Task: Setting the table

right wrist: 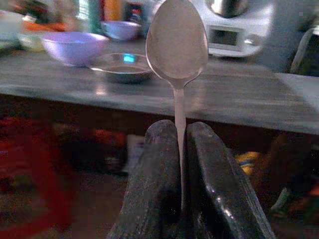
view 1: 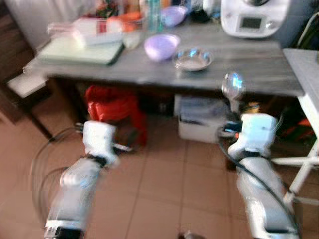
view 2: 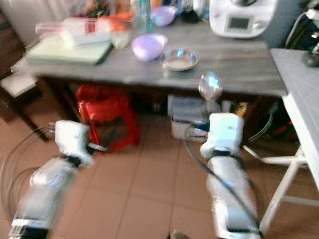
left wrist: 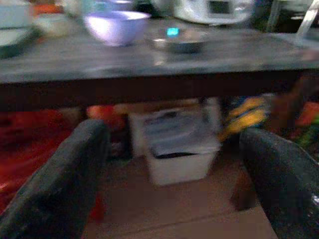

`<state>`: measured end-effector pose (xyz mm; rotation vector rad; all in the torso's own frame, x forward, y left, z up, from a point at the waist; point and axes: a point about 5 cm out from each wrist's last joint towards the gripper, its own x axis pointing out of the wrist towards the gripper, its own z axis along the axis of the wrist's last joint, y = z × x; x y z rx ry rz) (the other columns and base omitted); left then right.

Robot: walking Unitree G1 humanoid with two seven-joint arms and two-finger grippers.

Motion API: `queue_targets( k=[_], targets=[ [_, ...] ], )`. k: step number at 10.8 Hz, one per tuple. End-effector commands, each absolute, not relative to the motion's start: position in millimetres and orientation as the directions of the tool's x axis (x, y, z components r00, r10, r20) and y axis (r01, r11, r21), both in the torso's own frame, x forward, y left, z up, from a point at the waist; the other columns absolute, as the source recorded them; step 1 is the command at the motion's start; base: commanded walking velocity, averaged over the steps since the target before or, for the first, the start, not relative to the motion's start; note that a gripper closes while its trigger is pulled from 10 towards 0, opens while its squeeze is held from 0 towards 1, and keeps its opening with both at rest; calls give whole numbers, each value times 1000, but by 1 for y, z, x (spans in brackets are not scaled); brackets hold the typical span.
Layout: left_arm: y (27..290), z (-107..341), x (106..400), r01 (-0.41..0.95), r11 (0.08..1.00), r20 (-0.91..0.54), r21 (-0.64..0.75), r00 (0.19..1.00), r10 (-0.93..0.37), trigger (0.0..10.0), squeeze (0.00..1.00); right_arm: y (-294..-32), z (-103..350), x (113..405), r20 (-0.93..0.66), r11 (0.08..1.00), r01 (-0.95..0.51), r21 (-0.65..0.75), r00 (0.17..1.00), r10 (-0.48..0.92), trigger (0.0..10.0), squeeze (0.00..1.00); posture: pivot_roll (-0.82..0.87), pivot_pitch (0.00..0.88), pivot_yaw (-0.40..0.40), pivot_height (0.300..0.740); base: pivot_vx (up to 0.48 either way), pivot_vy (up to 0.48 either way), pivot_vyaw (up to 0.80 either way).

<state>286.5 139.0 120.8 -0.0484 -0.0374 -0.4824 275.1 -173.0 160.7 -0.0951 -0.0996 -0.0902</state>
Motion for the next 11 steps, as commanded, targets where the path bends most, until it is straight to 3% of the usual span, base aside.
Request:
queue_targets(
  k=[1,6,9,11],
  targets=[
    [151,125,287,438,899,49,-14,898,-436,10000,0,-165,169,276,139,994,73,-77,988,-61,10000,0,-34,105,36,740,480,0,0],
    [148,125,287,452,892,50,-22,891,-450,10000,0,-166,168,276,133,995,76,-59,989,-67,10000,0,-36,107,38,740,480,0,0],
    [148,126,287,452,892,48,-20,891,-451,10000,0,-165,168,275,131,995,77,-57,989,-69,10000,0,-36,110,39,740,480,0,-512],
    [148,125,287,449,893,42,-17,893,-449,10000,0,-166,168,275,133,995,78,-58,989,-69,10000,0,-36,111,38,740,343,0,0]
  ],
)
